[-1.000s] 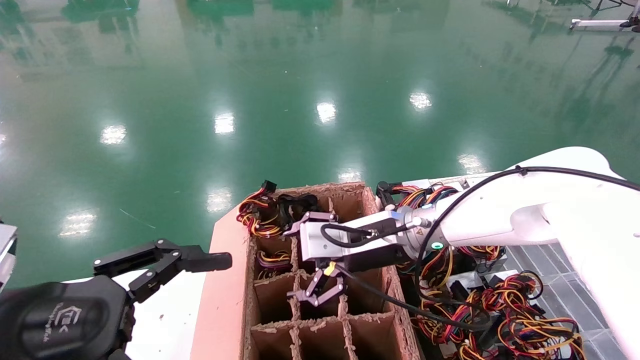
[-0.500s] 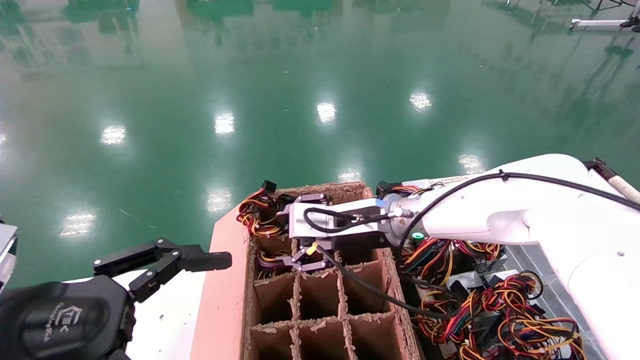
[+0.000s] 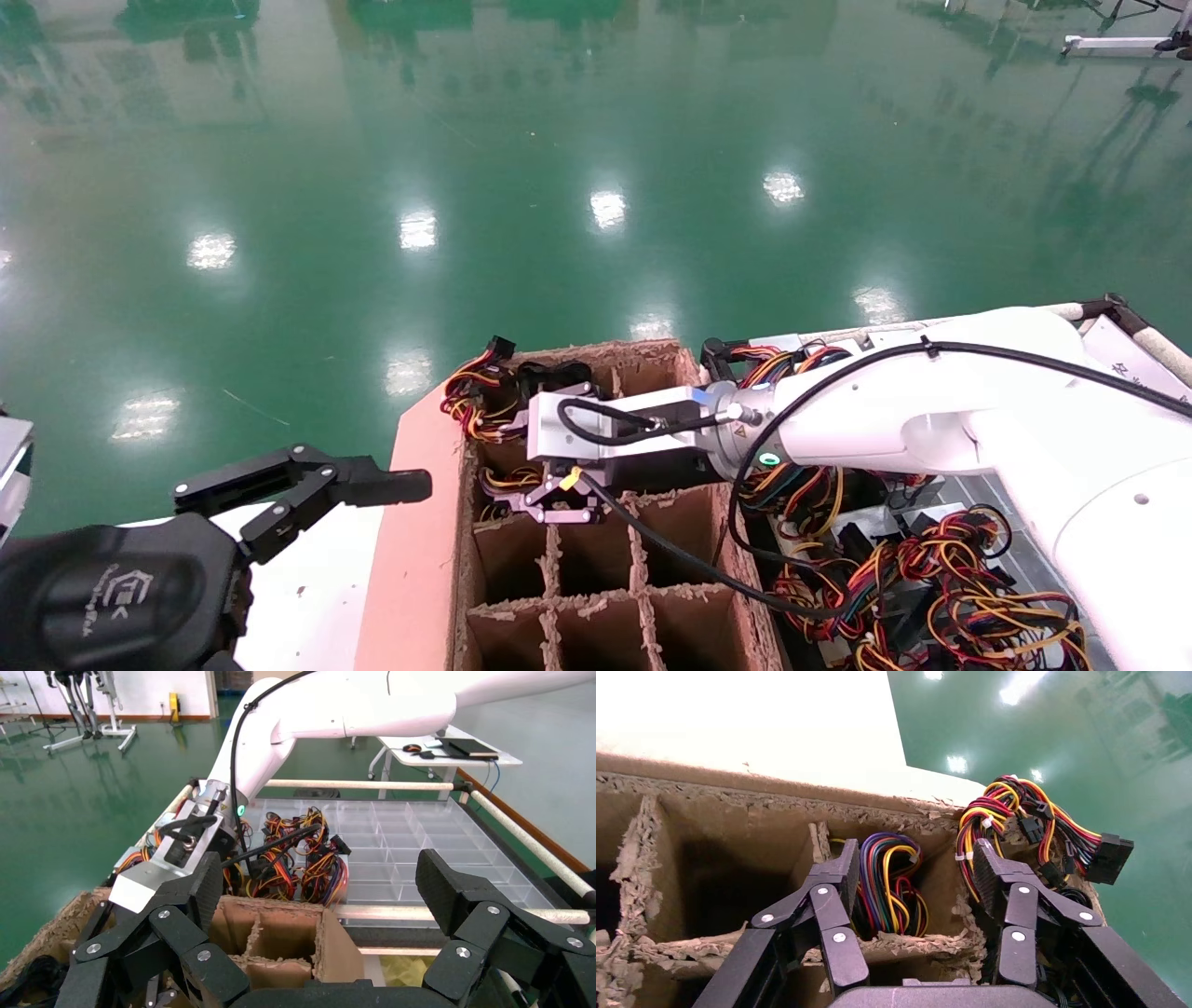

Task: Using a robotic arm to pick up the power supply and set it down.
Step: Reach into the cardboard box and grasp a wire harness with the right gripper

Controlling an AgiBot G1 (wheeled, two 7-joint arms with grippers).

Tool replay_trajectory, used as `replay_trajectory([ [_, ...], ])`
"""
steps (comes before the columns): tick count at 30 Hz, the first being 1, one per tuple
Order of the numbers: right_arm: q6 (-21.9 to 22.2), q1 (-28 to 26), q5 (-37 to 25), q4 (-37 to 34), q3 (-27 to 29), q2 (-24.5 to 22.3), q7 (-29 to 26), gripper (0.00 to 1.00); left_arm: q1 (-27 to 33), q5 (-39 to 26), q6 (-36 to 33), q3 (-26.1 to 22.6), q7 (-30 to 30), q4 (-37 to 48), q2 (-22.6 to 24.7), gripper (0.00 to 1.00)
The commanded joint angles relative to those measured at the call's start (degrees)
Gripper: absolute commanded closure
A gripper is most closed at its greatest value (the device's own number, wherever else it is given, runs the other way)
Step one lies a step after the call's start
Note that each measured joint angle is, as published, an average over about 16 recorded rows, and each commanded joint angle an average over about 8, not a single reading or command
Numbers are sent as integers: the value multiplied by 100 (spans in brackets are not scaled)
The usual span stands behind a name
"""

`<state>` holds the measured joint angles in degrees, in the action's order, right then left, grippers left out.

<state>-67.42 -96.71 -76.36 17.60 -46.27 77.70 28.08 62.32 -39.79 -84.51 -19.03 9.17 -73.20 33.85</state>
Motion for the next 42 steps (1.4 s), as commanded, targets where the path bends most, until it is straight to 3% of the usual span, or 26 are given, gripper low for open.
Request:
replay_trajectory([
  [1, -33, 4, 53, 5, -43, -7, -27, 3, 0, 0, 0, 0, 0, 0, 0, 0],
  [3, -73, 14, 89, -19, -83, -10, -46, 15, 0, 0, 0, -1, 0, 0, 0, 0],
  [8, -84, 43, 153, -65, -188, -6, -66, 75, 0, 1, 1, -1, -1, 0, -1, 0],
  [11, -31, 46, 197, -65, -239, -2, -61, 98, 0, 1, 1, -2, -1, 0, -1, 0],
  [42, 573, 224, 733, 60, -867, 12, -109, 100, 2, 4, 3, -6, -3, 0, -2, 0],
])
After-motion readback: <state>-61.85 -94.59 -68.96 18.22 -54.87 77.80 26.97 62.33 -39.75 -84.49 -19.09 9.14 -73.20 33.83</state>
